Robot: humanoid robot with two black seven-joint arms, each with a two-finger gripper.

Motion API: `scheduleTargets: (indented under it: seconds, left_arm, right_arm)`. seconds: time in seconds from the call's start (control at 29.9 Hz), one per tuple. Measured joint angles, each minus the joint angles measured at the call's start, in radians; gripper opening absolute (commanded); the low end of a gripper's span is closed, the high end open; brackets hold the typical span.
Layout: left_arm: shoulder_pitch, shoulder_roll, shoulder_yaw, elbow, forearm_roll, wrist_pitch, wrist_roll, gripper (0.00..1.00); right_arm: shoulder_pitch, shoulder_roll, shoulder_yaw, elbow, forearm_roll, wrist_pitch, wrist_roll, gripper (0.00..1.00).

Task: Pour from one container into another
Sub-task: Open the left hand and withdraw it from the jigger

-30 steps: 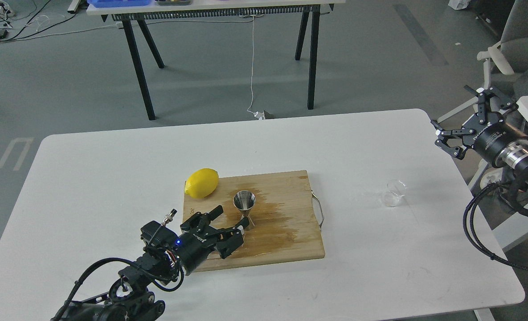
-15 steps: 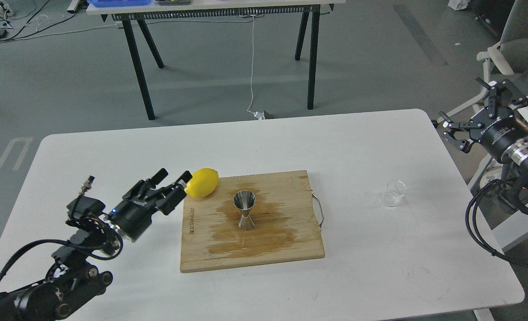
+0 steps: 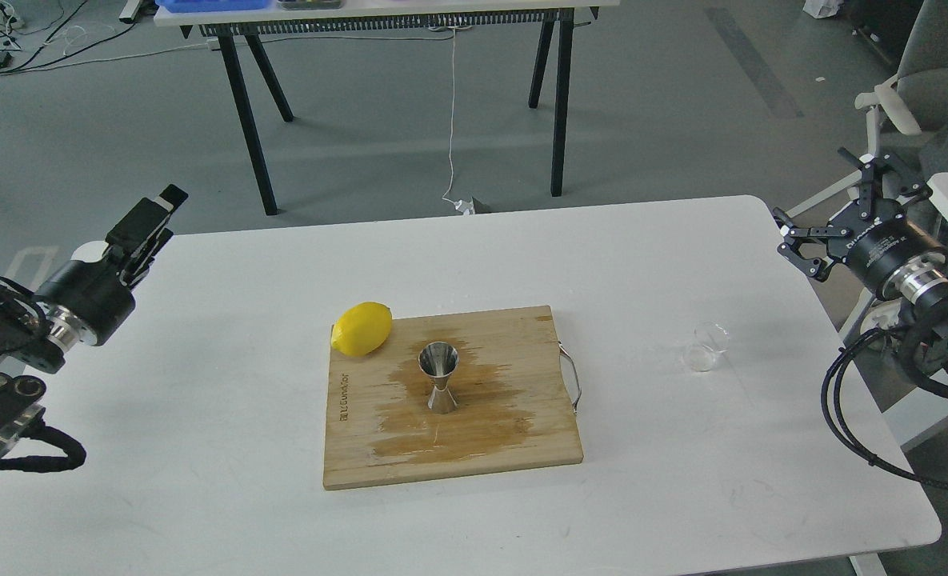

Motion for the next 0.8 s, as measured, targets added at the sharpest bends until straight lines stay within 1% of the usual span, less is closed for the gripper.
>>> scheduleTargets:
  seconds: [0.03,0.07,0.13,0.27,0.33,0.47,0.53,0.67,0.8]
  left_arm:
    - [0.0,0.009,-0.001,0.018,-0.005,-0.076,0.0,0.98]
    - [0.0,0.017,-0.007,0.038,-0.01,-0.124,0.0,0.98]
    - [0.0,0.026,-0.037,0.061,-0.022,-0.16,0.0,0.98]
    - [0.014,0.026,-0.124,0.074,-0.096,-0.172,0.0,0.98]
    - [0.02,0.023,-0.14,0.076,-0.155,-0.173,0.0,0.98]
    - [0.025,0.019,-0.146,0.079,-0.238,-0.173,0.0,0.98]
    - [0.03,0.016,-0.146,0.082,-0.249,-0.173,0.0,0.98]
    - [0.047,0.013,-0.146,0.087,-0.253,-0.173,0.0,0.98]
    - [0.064,-0.008,-0.146,0.09,-0.254,-0.173,0.0,0.98]
  right_arm:
    - [0.0,0.0,-0.004,0.002,-0.003,0.0,0.0,0.99]
    - [0.0,0.0,-0.012,0.006,-0.006,0.0,0.0,0.99]
    - [0.0,0.0,-0.024,0.021,-0.01,0.0,0.007,0.99]
    - [0.002,0.0,-0.016,0.078,0.004,0.0,0.056,0.99]
    - [0.002,0.004,0.007,0.088,0.06,0.0,0.069,0.99]
    - [-0.038,0.007,0.029,0.112,0.322,0.0,0.07,0.99]
    - [-0.084,-0.009,0.043,0.169,0.444,0.0,0.07,0.99]
    - [-0.197,-0.069,0.086,0.3,0.587,0.0,0.069,0.99]
    - [-0.349,-0.084,0.133,0.393,0.697,0.0,0.068,0.98]
